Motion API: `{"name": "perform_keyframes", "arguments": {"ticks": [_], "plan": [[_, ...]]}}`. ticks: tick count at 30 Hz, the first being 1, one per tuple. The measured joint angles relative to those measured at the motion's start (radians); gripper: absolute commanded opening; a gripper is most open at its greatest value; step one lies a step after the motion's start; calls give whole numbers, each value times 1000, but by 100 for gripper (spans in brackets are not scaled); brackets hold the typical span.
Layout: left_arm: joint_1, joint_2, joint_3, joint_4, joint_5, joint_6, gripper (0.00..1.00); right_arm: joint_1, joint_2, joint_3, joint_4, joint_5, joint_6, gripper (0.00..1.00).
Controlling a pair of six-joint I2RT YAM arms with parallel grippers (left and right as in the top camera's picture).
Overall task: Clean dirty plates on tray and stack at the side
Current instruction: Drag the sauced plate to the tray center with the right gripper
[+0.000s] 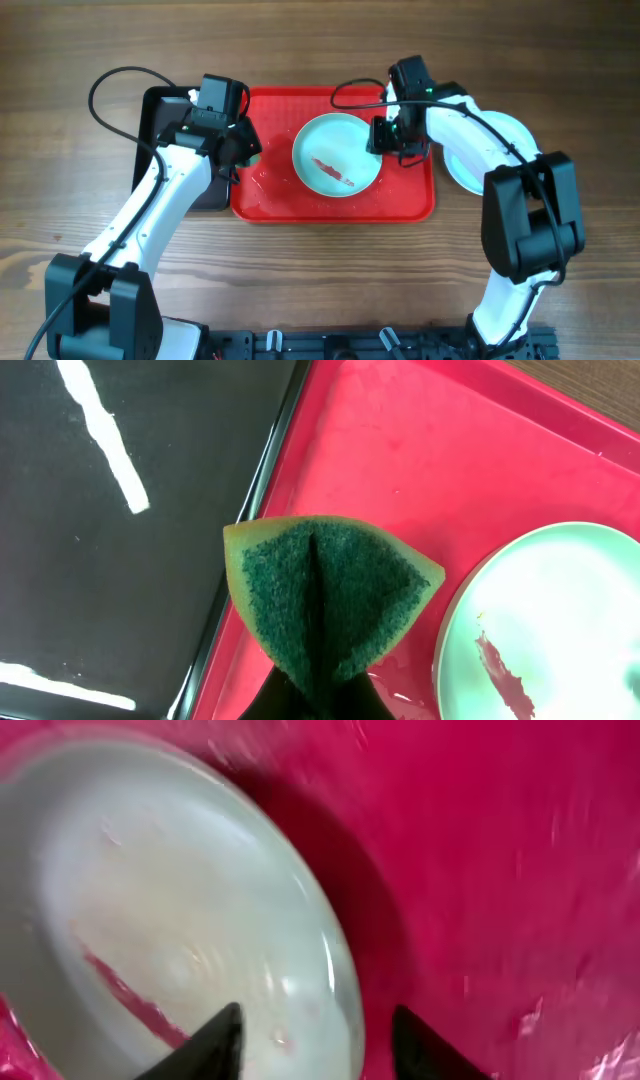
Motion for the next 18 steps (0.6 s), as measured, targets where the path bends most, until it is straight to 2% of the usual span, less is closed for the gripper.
{"name": "perform_keyframes", "arguments": {"ticks": [8,15,17,18], "plan": [[0,0,0,0,0,0,4,-2,24,28,169,8,-199,54],[0,0,0,-4,0,0,4,-2,91,30,182,8,-228,49],[0,0,0,-3,0,0,4,-2,93,30,182,7,-212,42],[0,0,0,-4,0,0,4,-2,97,31,182,6,-195,34]]}}
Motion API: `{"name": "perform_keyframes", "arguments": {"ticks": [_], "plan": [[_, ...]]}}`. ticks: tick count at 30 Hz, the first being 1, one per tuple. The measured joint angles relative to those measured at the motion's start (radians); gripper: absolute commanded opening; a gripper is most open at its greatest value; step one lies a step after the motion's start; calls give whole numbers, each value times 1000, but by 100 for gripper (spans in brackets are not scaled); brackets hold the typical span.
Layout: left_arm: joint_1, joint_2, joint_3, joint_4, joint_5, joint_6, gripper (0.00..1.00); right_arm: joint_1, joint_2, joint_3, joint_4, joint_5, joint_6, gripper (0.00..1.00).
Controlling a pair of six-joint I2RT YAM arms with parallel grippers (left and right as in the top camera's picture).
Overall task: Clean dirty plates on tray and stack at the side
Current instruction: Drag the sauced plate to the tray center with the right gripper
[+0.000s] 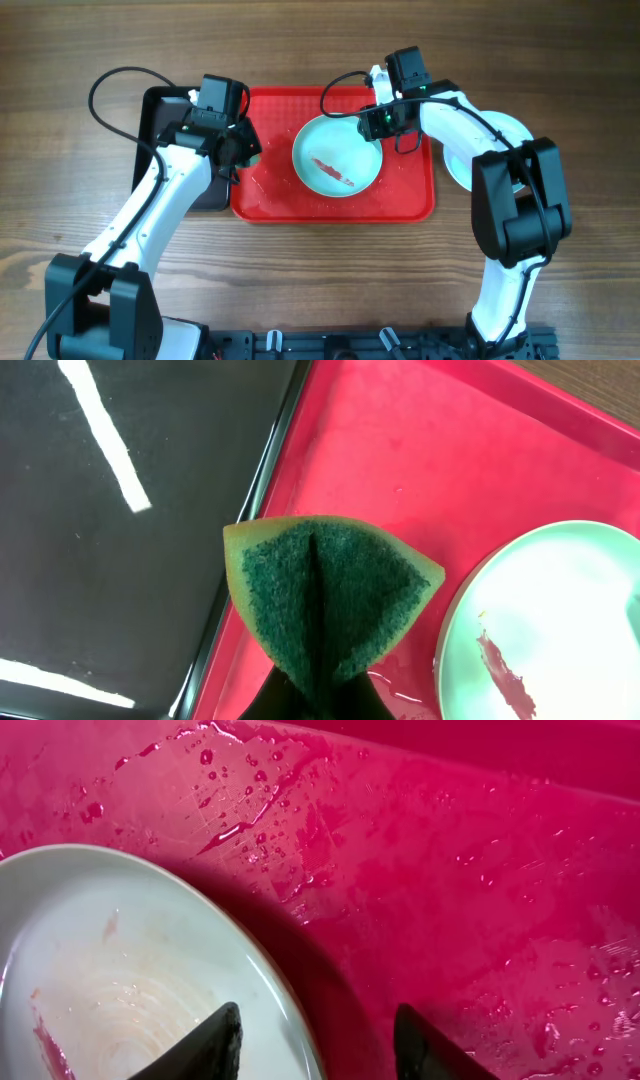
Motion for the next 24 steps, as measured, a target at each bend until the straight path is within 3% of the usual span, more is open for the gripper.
{"name": "perform_keyframes", "arguments": {"ticks": [2,4,17,19,24], "plan": [[0,0,0,0,0,0,4,0,15,0,0,-20,38,16],[0,0,0,-1,0,0,4,0,23,6,0,-40,76,5],[0,0,0,-4,11,0,4,3,30,19,-149,-114,437,5],[0,0,0,-4,11,0,4,7,30,19,-164,-132,457,17],[0,0,0,-2,11,0,4,32,31,18,-200,-190,457,25]]}}
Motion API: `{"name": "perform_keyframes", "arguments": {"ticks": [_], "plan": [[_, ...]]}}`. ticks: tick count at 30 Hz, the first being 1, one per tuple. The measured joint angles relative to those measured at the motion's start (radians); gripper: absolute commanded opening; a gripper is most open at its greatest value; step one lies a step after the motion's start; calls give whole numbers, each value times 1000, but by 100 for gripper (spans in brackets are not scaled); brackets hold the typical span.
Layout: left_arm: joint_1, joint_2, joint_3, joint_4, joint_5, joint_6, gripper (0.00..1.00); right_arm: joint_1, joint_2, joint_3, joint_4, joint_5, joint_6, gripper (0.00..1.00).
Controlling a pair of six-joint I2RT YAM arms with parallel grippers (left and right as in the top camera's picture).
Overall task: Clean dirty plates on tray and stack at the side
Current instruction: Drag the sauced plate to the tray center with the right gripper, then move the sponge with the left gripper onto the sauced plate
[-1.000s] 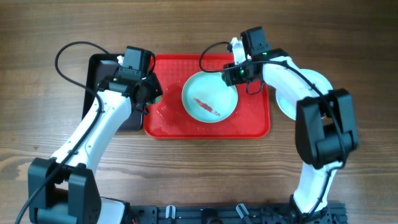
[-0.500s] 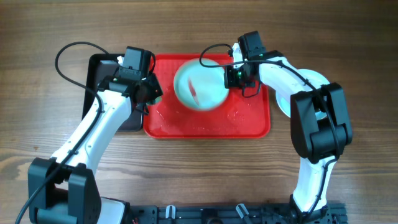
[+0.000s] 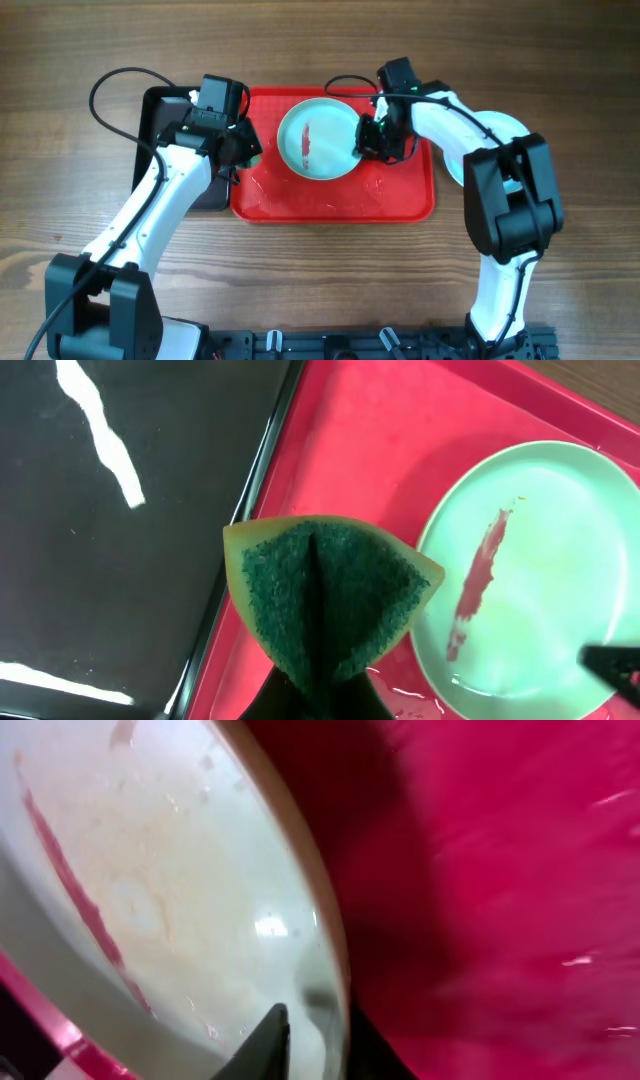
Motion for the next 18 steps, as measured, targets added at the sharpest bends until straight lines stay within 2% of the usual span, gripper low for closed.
{"name": "perform_keyframes", "arguments": {"ticks": [1,6,12,15,18], "plan": [[0,0,0,3,0,0,4,5,0,0,4,-7,-4,29],[0,0,0,16,3,0,4,2,1,0,71,-18,-37,38],[0,0,0,33,5,0,4,-3,1,0,136,19,-116,39],[0,0,0,37,5,0,4,-3,1,0,141,45,-161,27],[0,0,0,40,7,0,4,-3,1,0,140,64,-185,21]]}}
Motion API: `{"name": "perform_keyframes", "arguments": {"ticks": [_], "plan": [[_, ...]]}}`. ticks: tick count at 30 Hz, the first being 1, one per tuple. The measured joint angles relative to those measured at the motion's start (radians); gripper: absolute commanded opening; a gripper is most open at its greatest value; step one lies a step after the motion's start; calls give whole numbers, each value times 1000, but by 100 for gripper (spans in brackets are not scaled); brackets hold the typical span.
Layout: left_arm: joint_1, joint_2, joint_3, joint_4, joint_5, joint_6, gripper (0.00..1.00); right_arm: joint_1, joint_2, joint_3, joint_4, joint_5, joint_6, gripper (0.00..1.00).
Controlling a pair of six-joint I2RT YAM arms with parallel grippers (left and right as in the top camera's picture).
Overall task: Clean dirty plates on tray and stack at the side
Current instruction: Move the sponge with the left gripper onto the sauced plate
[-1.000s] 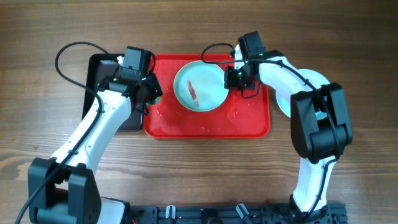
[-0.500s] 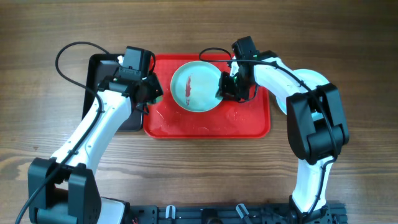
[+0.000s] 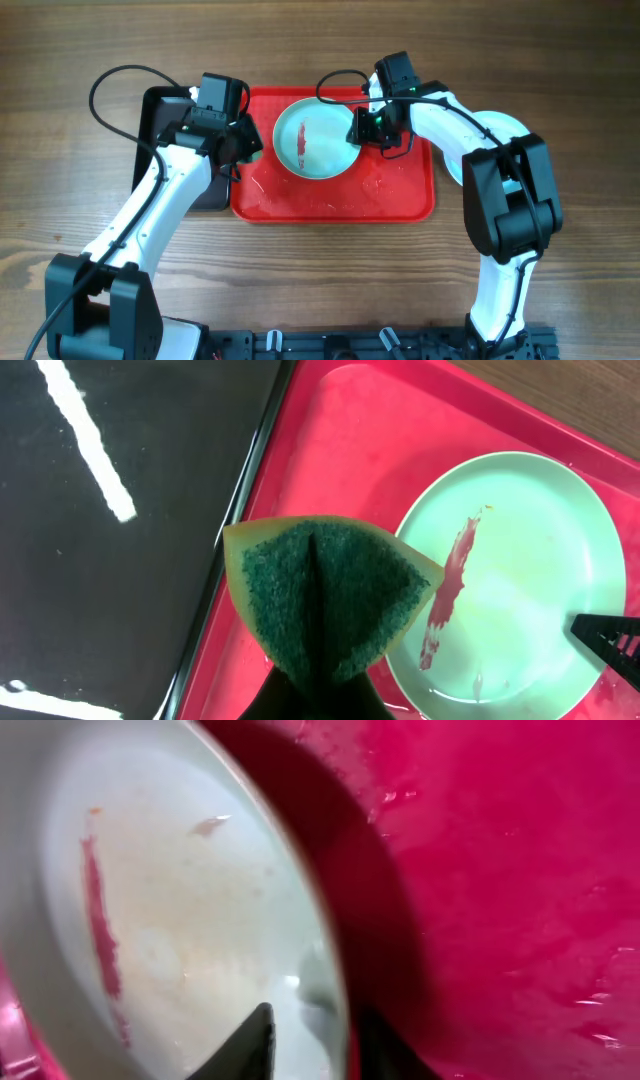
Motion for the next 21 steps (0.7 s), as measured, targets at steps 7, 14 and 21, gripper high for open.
{"name": "perform_keyframes", "arguments": {"ticks": [7,14,21], "plan": [[0,26,0,30,1,0,4,0,3,0,-8,29,-19,4],[-4,86,0,135,77,57,4,-1,3,0,-55,1,-19,4],[-75,195,0,242,125,134,4,0,3,0,-69,-9,-22,4]]}}
